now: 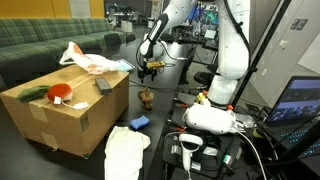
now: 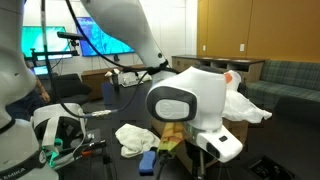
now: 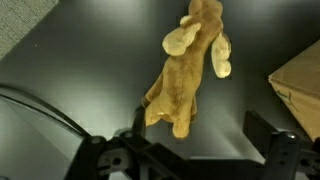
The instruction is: Swap the things on the box with the things on the table
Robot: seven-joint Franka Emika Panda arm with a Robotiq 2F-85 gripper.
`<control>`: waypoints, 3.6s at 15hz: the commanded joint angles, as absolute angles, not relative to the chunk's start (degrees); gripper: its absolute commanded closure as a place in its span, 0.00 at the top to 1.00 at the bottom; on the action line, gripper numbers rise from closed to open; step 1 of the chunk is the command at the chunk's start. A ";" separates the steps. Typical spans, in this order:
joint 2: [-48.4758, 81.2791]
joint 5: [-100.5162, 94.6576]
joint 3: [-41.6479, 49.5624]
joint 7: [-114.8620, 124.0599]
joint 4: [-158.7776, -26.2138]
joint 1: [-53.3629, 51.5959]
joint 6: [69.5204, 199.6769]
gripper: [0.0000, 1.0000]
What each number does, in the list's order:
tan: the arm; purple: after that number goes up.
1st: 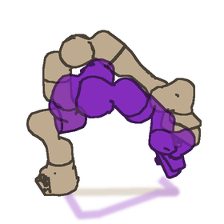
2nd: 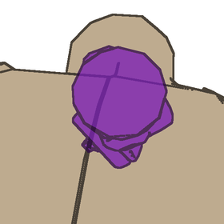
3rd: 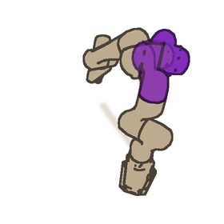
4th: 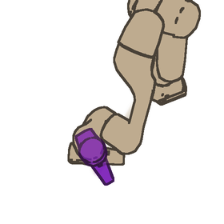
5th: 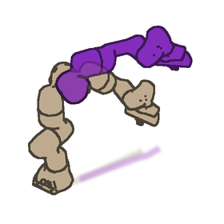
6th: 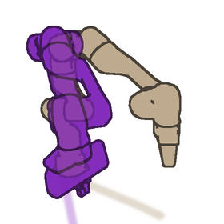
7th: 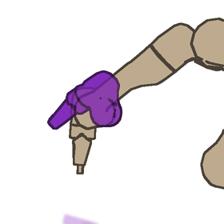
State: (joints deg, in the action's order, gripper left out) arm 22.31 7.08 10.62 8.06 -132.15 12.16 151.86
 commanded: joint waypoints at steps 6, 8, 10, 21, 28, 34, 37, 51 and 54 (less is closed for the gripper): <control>48.54 9.84 8.44 6.47 -101.33 18.30 142.17 1.00; 53.35 9.94 8.56 6.45 -95.36 19.97 138.62 1.00; 57.17 9.38 8.89 6.08 -89.34 21.58 133.83 1.00; 58.21 9.40 5.97 -3.23 -79.34 24.54 109.50 1.00; 60.82 10.37 3.18 -10.13 -79.30 24.68 100.88 1.00; 60.27 8.65 5.20 -9.00 -80.38 23.28 95.80 1.00; 61.60 6.75 5.82 -8.50 -77.94 22.05 91.66 1.00; 71.73 0.29 5.06 -10.05 -67.63 17.32 80.27 0.74; 72.85 0.27 5.25 -10.11 -65.70 17.54 78.74 0.60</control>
